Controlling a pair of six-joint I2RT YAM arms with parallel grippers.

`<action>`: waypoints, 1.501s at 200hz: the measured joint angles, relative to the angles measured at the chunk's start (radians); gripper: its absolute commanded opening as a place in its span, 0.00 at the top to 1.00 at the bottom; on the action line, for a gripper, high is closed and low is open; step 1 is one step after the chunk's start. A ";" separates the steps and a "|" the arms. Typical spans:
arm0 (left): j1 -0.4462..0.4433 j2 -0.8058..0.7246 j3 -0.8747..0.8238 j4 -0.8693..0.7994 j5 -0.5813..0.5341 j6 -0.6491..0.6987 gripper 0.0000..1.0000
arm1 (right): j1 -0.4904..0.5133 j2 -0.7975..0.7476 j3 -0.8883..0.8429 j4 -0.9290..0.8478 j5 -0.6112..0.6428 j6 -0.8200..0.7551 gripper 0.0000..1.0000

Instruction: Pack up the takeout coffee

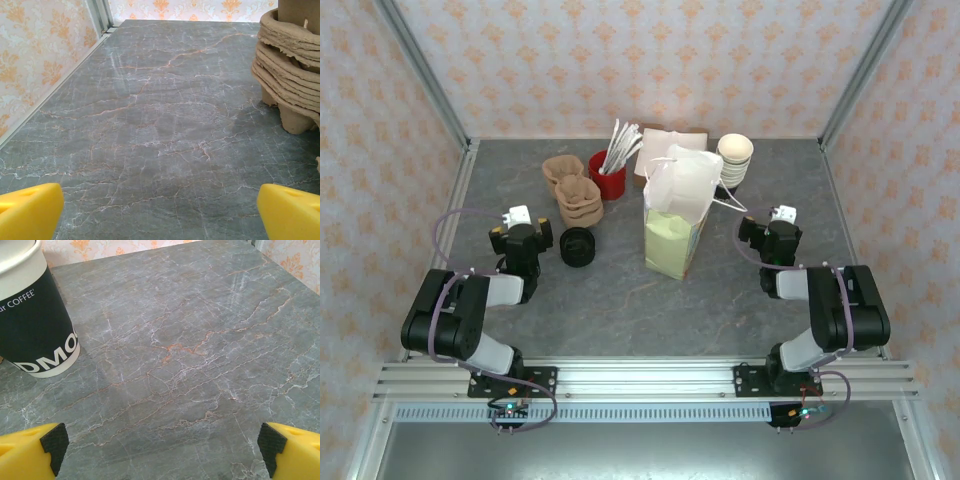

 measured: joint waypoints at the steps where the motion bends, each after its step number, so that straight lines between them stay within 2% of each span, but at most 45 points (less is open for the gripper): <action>1: 0.000 0.000 0.000 0.000 0.000 0.000 0.00 | 0.000 0.000 0.000 0.000 0.000 0.000 0.01; 128: 0.000 0.000 0.000 0.000 0.000 0.000 0.00 | 0.000 -0.001 0.000 0.000 0.000 0.000 0.01; 156: -0.008 -0.050 0.000 -0.035 -0.003 0.002 0.00 | 0.000 -0.059 -0.010 -0.022 0.005 0.002 0.01; 199: -0.026 -0.348 0.016 -0.218 -0.045 -0.006 0.00 | 0.000 -0.288 0.009 -0.210 0.069 0.020 0.01; 228: -0.026 -0.563 0.085 -0.411 -0.053 -0.021 0.00 | 0.000 -0.449 0.013 -0.333 0.137 0.027 0.01; 249: -0.027 -0.683 0.170 -0.570 -0.064 -0.073 0.00 | 0.000 -0.512 0.053 -0.454 0.188 0.058 0.01; 274: -0.026 -0.741 0.320 -0.801 -0.106 -0.214 0.00 | -0.002 -0.517 0.217 -0.683 0.227 0.174 0.01; 300: -0.026 -0.712 0.481 -1.014 -0.092 -0.328 0.00 | -0.003 -0.443 0.491 -0.907 0.186 0.299 0.01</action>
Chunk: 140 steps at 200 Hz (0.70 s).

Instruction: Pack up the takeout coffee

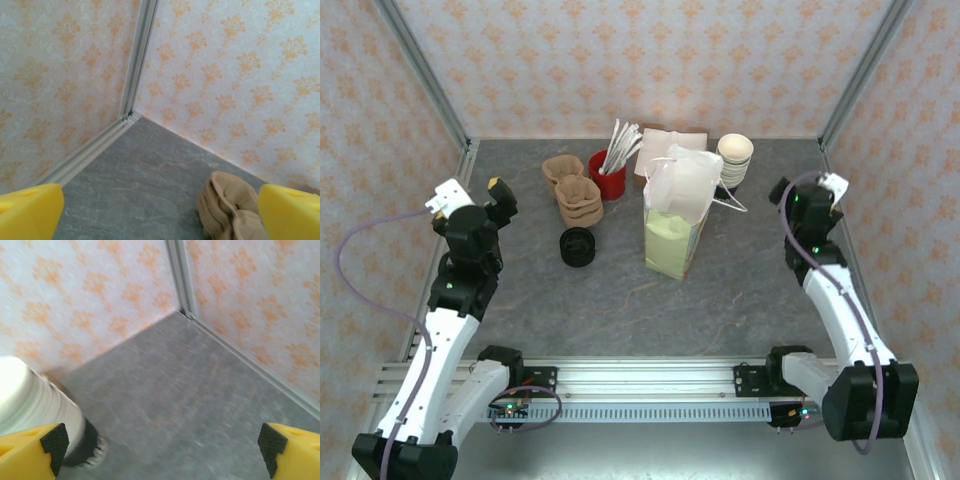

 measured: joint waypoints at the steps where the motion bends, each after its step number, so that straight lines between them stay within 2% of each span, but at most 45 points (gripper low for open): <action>1: 0.000 0.003 0.008 -0.011 0.002 -0.005 0.00 | 0.000 0.003 0.008 -0.006 -0.002 0.004 0.00; 29: 0.000 0.064 0.109 -0.179 0.082 -0.081 0.00 | 0.000 0.153 0.278 -0.176 -0.126 0.106 0.06; 50: -0.002 0.099 0.127 -0.256 0.163 -0.103 0.00 | 0.012 0.268 0.412 -0.281 -0.204 0.148 0.07; 65: -0.003 0.112 0.129 -0.304 0.211 -0.110 0.00 | 0.037 0.343 0.489 -0.342 -0.229 0.162 0.12; 99: -0.009 0.114 0.144 -0.361 0.285 -0.114 0.00 | 0.102 0.500 0.657 -0.452 -0.246 0.189 0.19; 140: -0.009 0.111 0.153 -0.383 0.343 -0.114 0.00 | 0.132 0.663 0.841 -0.568 -0.177 0.195 0.23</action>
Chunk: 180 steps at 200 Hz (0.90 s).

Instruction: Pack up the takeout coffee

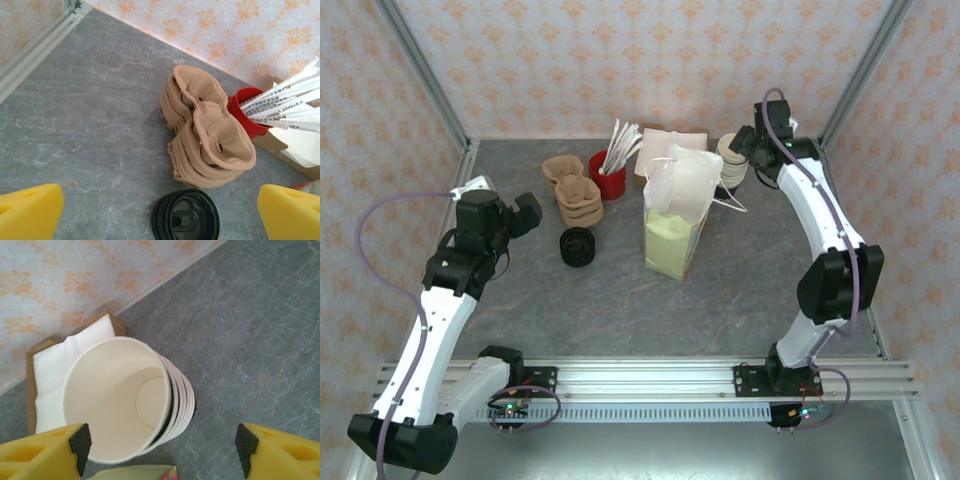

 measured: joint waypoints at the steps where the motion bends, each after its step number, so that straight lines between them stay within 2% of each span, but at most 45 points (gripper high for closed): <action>1: 0.000 0.000 0.000 0.000 0.001 0.000 0.00 | 0.000 0.004 0.004 -0.003 0.002 0.000 0.23; 12: 0.000 0.000 0.000 -0.004 0.011 0.000 0.00 | 0.000 0.028 0.029 -0.023 0.021 0.001 0.25; 23: 0.000 0.000 0.000 -0.009 0.014 0.000 0.00 | 0.000 0.048 0.048 -0.043 0.036 0.002 0.31; 74: 0.000 -0.002 0.000 -0.018 0.016 0.000 0.00 | 0.000 0.123 0.114 -0.084 0.043 -0.005 0.42; 94: 0.000 -0.003 0.000 -0.018 0.016 0.000 0.00 | 0.000 0.145 0.136 -0.092 0.040 -0.014 0.55; 118: 0.000 -0.006 0.000 -0.018 0.011 0.000 0.00 | 0.000 0.168 0.160 -0.097 0.040 -0.017 0.61; 147: 0.000 -0.007 0.000 -0.018 -0.008 0.000 0.00 | 0.000 0.175 0.168 -0.100 0.035 -0.020 0.62; 168: 0.000 -0.007 0.000 -0.018 -0.017 0.000 0.00 | 0.000 0.178 0.180 -0.104 0.035 -0.019 0.69; 180: 0.000 -0.007 0.000 -0.018 -0.022 0.000 0.00 | 0.000 0.181 0.187 -0.104 0.034 -0.021 0.70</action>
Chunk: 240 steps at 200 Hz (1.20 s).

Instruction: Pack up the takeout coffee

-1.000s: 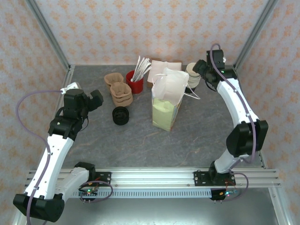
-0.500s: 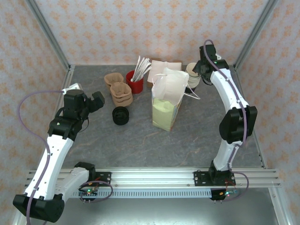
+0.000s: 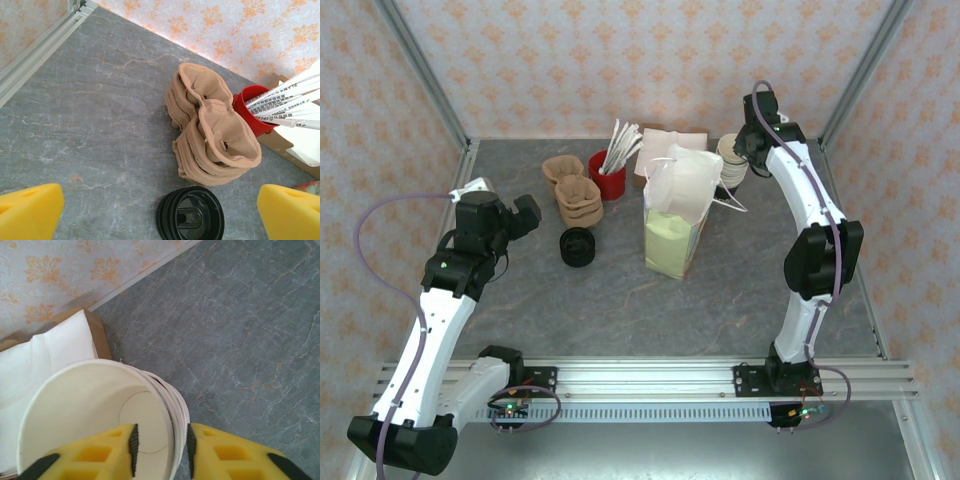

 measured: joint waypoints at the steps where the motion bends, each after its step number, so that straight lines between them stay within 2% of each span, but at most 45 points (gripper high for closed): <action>1: 0.000 0.000 0.000 0.000 0.000 0.000 0.00 | 0.000 0.000 0.000 0.000 0.000 0.000 0.69; 50: 0.000 0.000 0.000 0.000 -0.019 0.000 0.00 | 0.000 0.021 0.008 -0.001 -0.002 0.001 0.72; 95: 0.000 0.000 0.000 -0.001 -0.019 0.000 0.00 | 0.000 0.041 0.015 -0.004 -0.001 0.005 0.88; 134: 0.000 0.000 0.000 -0.004 -0.019 0.000 0.00 | 0.000 0.041 0.033 -0.019 -0.002 0.001 0.95; 184: 0.000 0.000 0.000 -0.005 -0.018 -0.001 0.00 | 0.000 0.024 0.056 -0.054 -0.002 -0.004 1.00; 240: 0.000 -0.015 0.034 -0.019 -0.007 0.016 0.00 | 0.000 -0.111 0.084 -0.079 -0.048 -0.003 1.00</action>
